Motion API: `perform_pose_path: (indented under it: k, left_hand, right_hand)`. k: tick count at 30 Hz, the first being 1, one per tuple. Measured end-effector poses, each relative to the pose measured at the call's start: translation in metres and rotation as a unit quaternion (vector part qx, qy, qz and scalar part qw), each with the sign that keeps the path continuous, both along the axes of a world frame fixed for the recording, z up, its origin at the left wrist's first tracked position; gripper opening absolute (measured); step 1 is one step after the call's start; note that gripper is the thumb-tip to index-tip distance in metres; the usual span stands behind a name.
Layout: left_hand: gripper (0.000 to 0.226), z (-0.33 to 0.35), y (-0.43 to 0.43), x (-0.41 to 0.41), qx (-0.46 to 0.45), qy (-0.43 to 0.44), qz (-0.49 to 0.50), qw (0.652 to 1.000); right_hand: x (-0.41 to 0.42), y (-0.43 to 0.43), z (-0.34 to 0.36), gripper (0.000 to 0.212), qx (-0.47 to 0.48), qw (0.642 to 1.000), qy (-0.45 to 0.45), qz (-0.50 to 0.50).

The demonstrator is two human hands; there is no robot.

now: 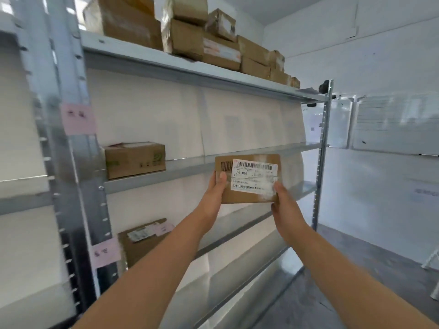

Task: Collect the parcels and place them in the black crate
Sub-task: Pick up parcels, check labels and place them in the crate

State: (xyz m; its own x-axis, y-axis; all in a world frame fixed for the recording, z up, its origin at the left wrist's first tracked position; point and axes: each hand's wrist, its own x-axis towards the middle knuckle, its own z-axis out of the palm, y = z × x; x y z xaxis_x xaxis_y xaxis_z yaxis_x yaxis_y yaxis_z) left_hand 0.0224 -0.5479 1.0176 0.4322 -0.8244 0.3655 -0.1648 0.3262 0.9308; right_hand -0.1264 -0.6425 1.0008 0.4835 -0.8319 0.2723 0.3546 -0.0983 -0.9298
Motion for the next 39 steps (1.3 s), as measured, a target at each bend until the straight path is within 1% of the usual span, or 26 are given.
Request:
perform_pose_path:
  k: [2,4,6,9,13,16,18,20,26,28,31,33,37,39]
  left_hand:
    - [0.053,0.004,0.016,0.015,0.017,-0.039,0.038,0.998]
    - [0.045,0.005,0.038,0.027,0.026,-0.048,0.101,0.993]
    - [0.048,0.006,0.067,0.035,0.029,-0.053,0.166,0.984]
    - [0.049,0.004,0.108,0.046,0.029,-0.034,0.251,0.967]
    - [0.048,0.000,0.170,0.053,0.021,-0.030,0.345,0.938]
    - [0.044,-0.003,0.223,0.053,0.021,-0.026,0.403,0.915]
    - [0.044,-0.002,0.262,0.055,0.021,-0.023,0.440,0.897]
    - [0.044,0.001,0.301,0.056,0.020,-0.019,0.472,0.881]
    - [0.044,0.001,0.425,0.059,0.016,-0.026,0.543,0.839]
    - [0.045,0.000,0.469,0.058,0.014,-0.028,0.565,0.824]
    - [0.046,0.000,0.535,0.061,0.024,-0.042,0.590,0.806]
    - [0.046,0.000,0.578,0.063,0.031,-0.055,0.602,0.796]
    - [0.047,-0.006,0.657,0.066,0.035,-0.052,0.636,0.769]
    - [0.047,-0.013,0.691,0.064,0.035,-0.050,0.651,0.757]
  right_hand:
    - [0.020,0.003,0.000,0.027,-0.033,0.999,0.011,0.019]
    - [0.043,0.013,0.000,0.029,-0.061,0.996,0.013,0.064]
    - [0.069,0.026,0.003,0.031,-0.079,0.991,0.009,0.103]
    - [0.102,0.056,0.003,0.035,-0.086,0.984,0.009,0.156]
    - [0.138,0.105,0.001,0.044,-0.076,0.972,0.020,0.220]
    - [0.157,0.155,-0.003,0.040,-0.073,0.959,0.027,0.273]
    - [0.168,0.192,-0.002,0.033,-0.079,0.948,0.019,0.307]
    - [0.180,0.229,0.000,0.030,-0.079,0.937,0.008,0.341]
    - [0.214,0.355,0.003,0.042,-0.092,0.906,0.003,0.412]
    - [0.223,0.401,0.003,0.039,-0.095,0.889,-0.007,0.447]
    - [0.238,0.466,0.001,0.025,-0.082,0.871,-0.023,0.484]
    - [0.248,0.508,-0.002,0.027,-0.094,0.859,-0.027,0.502]
    - [0.263,0.590,-0.008,0.033,-0.103,0.840,-0.037,0.532]
    - [0.267,0.626,-0.012,0.032,-0.113,0.828,-0.041,0.548]
